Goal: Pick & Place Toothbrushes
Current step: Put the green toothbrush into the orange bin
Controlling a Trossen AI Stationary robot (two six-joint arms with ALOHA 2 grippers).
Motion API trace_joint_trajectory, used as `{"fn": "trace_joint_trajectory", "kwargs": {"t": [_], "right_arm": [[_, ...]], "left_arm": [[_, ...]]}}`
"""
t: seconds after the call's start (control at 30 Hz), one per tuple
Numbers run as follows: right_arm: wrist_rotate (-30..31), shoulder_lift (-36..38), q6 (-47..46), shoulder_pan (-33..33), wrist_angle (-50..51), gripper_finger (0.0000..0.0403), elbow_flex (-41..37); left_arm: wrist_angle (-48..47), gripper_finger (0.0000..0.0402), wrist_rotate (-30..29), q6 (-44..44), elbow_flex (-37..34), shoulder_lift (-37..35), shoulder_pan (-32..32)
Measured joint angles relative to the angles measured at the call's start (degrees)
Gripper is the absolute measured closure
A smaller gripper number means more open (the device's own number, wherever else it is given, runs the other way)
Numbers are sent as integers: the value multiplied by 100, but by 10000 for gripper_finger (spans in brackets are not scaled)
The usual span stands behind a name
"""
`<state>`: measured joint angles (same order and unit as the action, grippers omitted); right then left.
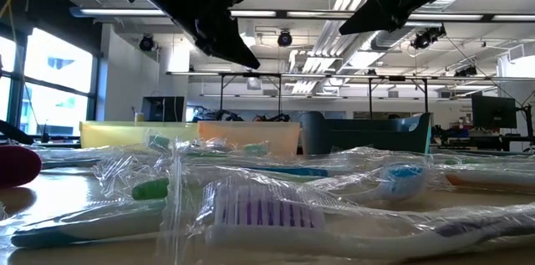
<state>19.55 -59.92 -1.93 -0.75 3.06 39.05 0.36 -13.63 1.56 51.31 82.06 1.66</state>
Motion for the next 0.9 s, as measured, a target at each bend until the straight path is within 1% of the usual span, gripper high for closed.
{"fn": "trace_joint_trajectory", "kwargs": {"t": [0.07, 0.17, 0.27, 0.37, 0.9], "right_arm": [[0, 0, 2, 0, 12, 400, 2], [0, 0, 1, 0, 14, 400, 1], [0, 0, 0, 0, 14, 400, 1], [0, 0, 2, 0, 9, 400, 0], [-20, 0, -142, 0, -27, 399, 0]], "left_arm": [[-91, 402, 1, -17, -3, -21, -78], [50, 402, 2, -177, -125, -22, -227], [428, 402, 0, -411, -362, -22, -372], [704, 402, -53, -419, -540, -22, -471], [649, 402, -94, -334, -549, -22, -468]]}}
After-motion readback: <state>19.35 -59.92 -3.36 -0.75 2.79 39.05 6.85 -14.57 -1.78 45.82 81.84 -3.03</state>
